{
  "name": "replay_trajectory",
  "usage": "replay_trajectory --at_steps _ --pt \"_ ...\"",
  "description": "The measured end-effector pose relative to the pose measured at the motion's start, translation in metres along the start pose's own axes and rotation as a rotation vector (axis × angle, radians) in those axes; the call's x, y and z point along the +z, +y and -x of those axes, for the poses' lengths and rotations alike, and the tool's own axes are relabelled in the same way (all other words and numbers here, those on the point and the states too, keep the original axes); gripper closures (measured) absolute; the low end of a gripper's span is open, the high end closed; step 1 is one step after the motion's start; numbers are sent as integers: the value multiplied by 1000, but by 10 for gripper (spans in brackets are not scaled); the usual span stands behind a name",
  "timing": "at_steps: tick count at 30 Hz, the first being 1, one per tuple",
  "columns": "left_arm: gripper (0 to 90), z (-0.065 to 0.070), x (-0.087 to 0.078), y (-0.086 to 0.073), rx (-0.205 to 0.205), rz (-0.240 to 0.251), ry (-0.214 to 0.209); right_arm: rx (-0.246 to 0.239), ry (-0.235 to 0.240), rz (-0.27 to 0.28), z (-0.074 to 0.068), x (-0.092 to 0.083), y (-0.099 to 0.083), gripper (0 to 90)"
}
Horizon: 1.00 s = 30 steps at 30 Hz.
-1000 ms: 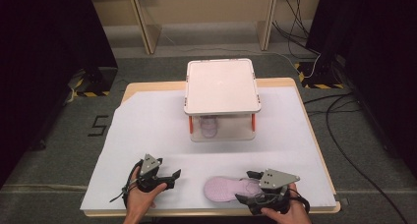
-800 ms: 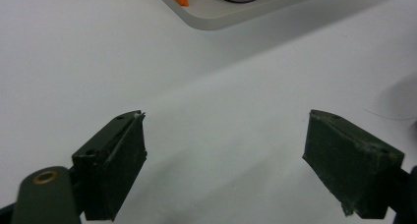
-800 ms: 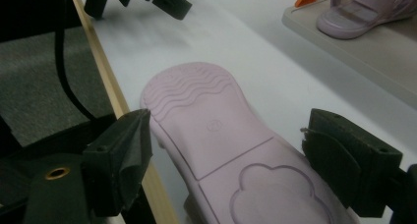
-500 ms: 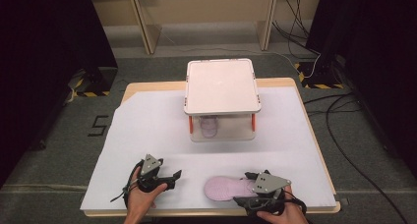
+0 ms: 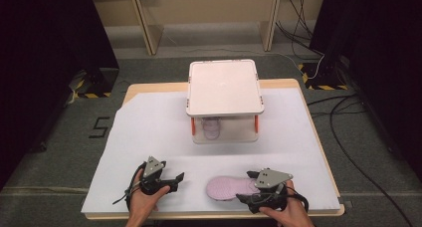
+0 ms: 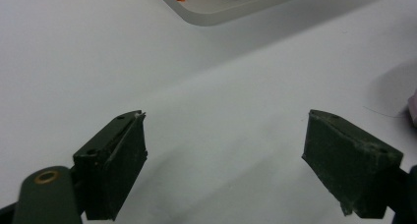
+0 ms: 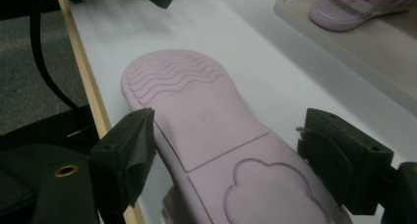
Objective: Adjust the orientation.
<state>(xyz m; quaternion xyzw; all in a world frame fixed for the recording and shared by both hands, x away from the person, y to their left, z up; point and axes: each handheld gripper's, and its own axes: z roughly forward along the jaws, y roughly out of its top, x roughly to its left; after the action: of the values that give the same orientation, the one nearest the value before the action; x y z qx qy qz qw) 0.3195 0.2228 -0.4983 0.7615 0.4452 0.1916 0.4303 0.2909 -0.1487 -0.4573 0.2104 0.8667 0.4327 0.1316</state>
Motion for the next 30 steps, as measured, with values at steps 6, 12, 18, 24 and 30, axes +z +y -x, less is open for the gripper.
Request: replay_trajectory --at_steps 6,12,18,24,30 --pt "162 0 0 0 -1 -1 1 12 5 41 6 1 4 276" --pt "162 0 0 0 -2 0 2 -20 -25 40 12 4 8 334" --pt "164 -1 0 0 -3 0 2 -37 -24 19 22 12 13 352" --pt "165 -1 0 0 -3 0 2 -20 -12 -13 34 18 21 421" --pt "166 -1 -1 0 -1 1 3 -32 -58 -56 33 22 33 650"
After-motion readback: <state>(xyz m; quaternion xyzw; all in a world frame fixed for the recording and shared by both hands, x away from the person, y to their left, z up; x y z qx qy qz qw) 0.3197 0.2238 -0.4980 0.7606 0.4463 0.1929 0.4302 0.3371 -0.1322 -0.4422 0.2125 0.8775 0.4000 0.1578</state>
